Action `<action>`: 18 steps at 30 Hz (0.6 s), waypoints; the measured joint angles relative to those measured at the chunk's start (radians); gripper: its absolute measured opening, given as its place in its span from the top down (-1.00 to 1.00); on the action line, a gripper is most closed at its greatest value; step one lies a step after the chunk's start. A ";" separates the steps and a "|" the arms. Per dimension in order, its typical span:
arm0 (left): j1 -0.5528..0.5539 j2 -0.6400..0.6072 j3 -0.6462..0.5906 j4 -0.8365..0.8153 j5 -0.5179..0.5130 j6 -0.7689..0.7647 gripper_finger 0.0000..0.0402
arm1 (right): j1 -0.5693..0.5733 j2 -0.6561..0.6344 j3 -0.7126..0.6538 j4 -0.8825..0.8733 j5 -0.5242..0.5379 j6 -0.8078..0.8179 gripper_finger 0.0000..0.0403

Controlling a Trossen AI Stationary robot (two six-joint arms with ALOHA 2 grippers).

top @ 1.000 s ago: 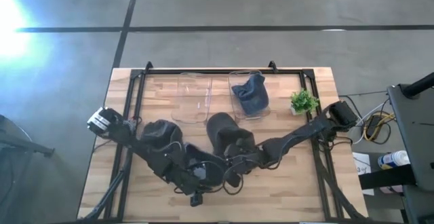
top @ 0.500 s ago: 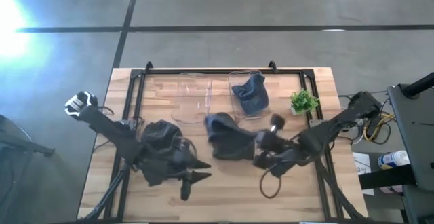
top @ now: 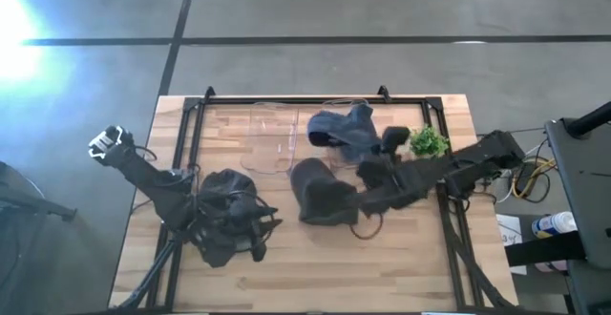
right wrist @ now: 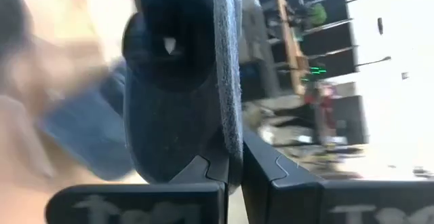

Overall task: Pick & Place hat
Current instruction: Put the blue cap into the right transparent bin

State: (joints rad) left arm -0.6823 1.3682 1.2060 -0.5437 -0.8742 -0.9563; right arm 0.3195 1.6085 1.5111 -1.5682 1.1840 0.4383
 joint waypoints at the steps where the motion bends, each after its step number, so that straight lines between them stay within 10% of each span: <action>1: 0.000 0.000 0.000 -0.054 -0.002 -0.046 0.31 | -0.028 0.014 0.001 -0.005 0.026 -0.045 0.94; 18: 0.085 0.000 -0.190 -0.353 -0.071 -0.310 0.31 | -0.355 0.182 0.006 -0.003 0.250 -0.620 0.93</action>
State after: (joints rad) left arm -0.5978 1.3682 1.0160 -0.8969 -0.9453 -1.2668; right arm -0.0358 1.7909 1.5170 -1.5713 1.4337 -0.1818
